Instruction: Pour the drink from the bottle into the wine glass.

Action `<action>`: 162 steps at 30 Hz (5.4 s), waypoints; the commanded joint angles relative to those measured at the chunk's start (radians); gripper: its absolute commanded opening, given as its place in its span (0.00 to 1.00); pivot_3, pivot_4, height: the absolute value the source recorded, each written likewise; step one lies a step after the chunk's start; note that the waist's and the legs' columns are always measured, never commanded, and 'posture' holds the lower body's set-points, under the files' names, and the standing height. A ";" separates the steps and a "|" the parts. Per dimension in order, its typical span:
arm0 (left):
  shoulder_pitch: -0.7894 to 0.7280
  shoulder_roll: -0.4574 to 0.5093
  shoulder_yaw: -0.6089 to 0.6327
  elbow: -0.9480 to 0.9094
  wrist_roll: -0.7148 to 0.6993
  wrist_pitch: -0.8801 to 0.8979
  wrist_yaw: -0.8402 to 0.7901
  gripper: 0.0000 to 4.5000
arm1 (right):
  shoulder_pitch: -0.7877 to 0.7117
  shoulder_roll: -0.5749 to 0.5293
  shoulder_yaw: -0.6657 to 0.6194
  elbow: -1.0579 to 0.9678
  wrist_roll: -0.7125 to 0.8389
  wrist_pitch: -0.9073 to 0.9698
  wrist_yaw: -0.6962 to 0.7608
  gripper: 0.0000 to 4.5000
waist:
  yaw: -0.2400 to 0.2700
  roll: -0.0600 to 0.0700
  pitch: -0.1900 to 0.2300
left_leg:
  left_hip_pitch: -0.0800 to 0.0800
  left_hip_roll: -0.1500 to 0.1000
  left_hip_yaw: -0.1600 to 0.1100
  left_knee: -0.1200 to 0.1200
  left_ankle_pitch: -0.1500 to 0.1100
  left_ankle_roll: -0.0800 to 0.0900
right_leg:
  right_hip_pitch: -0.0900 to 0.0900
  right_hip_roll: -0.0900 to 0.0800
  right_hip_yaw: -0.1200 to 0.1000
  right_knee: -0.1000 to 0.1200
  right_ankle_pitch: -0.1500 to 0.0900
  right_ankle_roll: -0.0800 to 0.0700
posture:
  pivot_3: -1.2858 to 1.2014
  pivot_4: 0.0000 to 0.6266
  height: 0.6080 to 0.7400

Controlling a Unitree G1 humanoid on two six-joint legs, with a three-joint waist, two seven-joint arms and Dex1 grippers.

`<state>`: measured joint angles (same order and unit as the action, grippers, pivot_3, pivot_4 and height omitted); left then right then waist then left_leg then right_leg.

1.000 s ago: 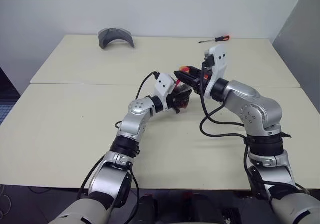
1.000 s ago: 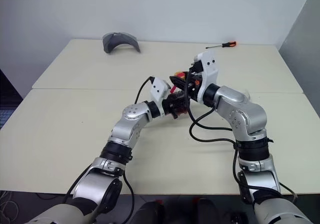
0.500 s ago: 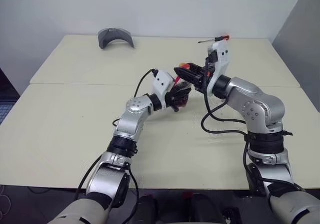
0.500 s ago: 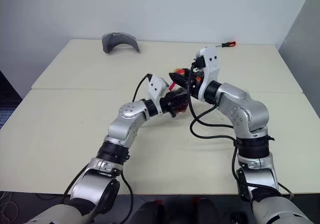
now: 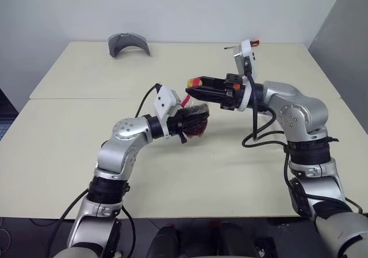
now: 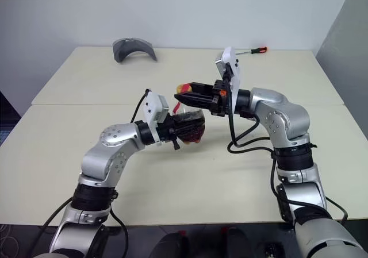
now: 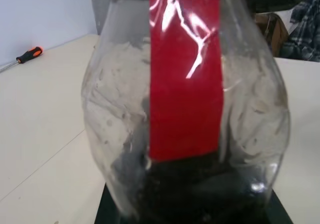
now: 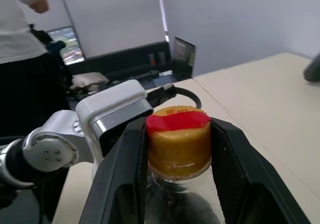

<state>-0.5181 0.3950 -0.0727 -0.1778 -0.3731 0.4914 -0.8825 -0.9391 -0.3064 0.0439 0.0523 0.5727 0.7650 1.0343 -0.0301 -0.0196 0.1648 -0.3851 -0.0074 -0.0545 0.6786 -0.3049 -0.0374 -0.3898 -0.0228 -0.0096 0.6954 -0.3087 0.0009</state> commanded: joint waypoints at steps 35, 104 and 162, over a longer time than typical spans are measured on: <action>-0.248 -0.130 -0.045 0.420 0.068 -0.274 0.009 0.19 | 0.146 -0.036 -0.082 -0.368 0.069 0.118 -0.454 1.00 | 0.002 0.001 0.001 | -0.001 0.000 0.000 0.000 0.000 0.000 | 0.000 0.000 0.000 0.000 0.000 0.000 | 0.52 0.24 1.00; -0.126 -0.033 0.000 0.178 0.017 -0.134 0.141 0.17 | 0.113 -0.020 -0.097 -0.343 0.031 0.057 -0.416 1.00 | 0.003 0.002 0.002 | 0.000 0.000 -0.001 0.000 0.000 0.000 | 0.000 0.000 0.000 0.000 0.000 0.000 | 0.52 0.24 1.00; 0.104 0.105 0.068 -0.366 -0.235 0.180 0.113 0.17 | -0.224 -0.061 0.080 0.264 -0.021 -0.220 0.301 0.35 | 0.001 0.003 0.002 | 0.001 0.000 -0.002 0.000 -0.002 0.004 | 0.000 0.000 0.000 0.000 0.000 -0.001 | 0.52 0.24 1.00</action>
<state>-0.3957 0.5045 -0.0108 -0.4627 -0.5553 0.6907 -0.7516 -1.1281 -0.3456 0.1555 0.2819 0.5908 0.5883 1.3414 -0.0295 -0.0164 0.1670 -0.3841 -0.0074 -0.0562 0.6786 -0.3069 -0.0338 -0.3894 -0.0226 -0.0096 0.6954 -0.3084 0.0003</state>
